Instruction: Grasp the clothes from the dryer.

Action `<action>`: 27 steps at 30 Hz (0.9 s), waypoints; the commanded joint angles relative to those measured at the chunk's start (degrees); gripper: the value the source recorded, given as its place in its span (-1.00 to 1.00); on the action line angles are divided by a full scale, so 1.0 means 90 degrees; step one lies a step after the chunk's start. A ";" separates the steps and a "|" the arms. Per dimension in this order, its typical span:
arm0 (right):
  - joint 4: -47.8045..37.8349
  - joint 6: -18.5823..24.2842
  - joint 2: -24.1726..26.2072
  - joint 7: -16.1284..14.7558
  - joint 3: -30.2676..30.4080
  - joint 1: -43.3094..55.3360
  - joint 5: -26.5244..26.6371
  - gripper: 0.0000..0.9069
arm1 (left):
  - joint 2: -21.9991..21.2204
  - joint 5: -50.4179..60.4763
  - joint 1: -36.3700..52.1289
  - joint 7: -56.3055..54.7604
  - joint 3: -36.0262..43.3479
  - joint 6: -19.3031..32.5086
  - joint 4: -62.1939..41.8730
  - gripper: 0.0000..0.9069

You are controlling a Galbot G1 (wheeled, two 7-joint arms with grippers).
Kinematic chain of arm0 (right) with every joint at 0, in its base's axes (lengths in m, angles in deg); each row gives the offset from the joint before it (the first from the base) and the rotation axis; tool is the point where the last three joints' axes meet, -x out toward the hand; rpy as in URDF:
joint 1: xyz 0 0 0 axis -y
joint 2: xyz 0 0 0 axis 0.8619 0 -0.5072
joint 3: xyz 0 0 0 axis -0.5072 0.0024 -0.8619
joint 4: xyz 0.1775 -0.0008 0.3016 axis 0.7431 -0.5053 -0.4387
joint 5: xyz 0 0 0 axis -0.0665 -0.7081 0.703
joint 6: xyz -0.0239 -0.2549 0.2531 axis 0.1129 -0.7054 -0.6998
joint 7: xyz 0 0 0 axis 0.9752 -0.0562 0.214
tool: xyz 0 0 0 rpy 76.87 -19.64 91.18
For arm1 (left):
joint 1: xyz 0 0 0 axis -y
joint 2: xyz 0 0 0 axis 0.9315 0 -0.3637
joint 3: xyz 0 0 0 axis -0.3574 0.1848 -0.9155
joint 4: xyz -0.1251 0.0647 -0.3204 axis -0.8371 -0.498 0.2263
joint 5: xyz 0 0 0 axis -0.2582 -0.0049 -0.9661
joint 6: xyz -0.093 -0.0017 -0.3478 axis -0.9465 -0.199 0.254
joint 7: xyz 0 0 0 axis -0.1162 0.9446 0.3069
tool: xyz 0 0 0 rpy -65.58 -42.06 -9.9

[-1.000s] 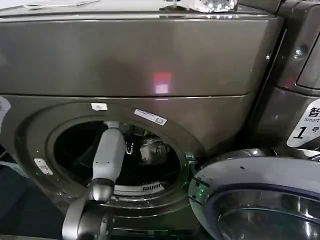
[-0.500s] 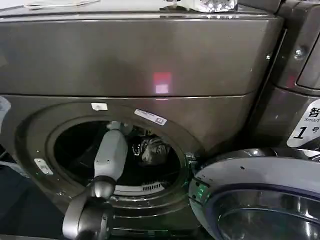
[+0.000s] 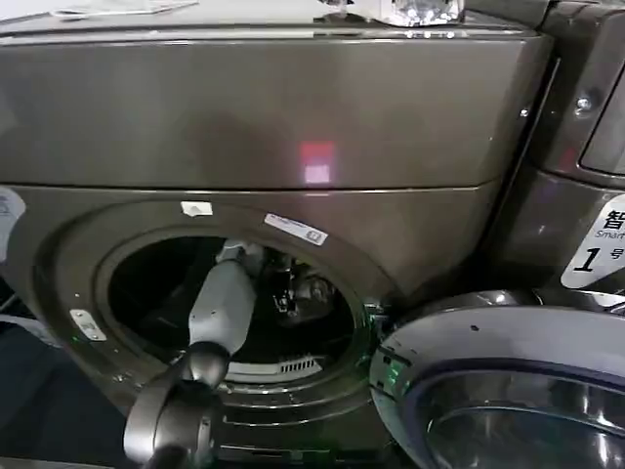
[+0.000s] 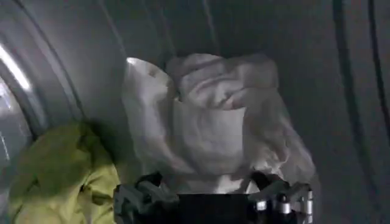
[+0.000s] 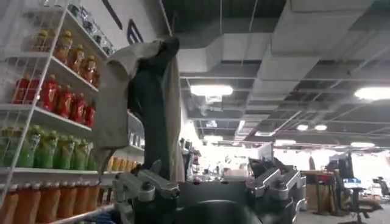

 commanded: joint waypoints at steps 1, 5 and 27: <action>-0.0013 0.0008 0.0006 0.0002 -0.0003 -0.0004 0.0001 1.00 | 0.0001 -0.0222 -0.0064 -0.0253 -0.0014 0.0055 -0.0200 -1.00; -0.0014 0.0009 0.0000 0.0001 -0.0019 -0.0020 0.0007 1.00 | 0.0019 -0.0232 -0.0107 -0.0178 -0.0014 0.0164 -0.0083 -1.00; 0.0014 0.0001 0.0005 0.0020 0.0055 0.0026 0.0027 1.00 | 0.0164 -0.1171 -0.0219 -0.0828 -0.0102 -0.0699 0.0623 -1.00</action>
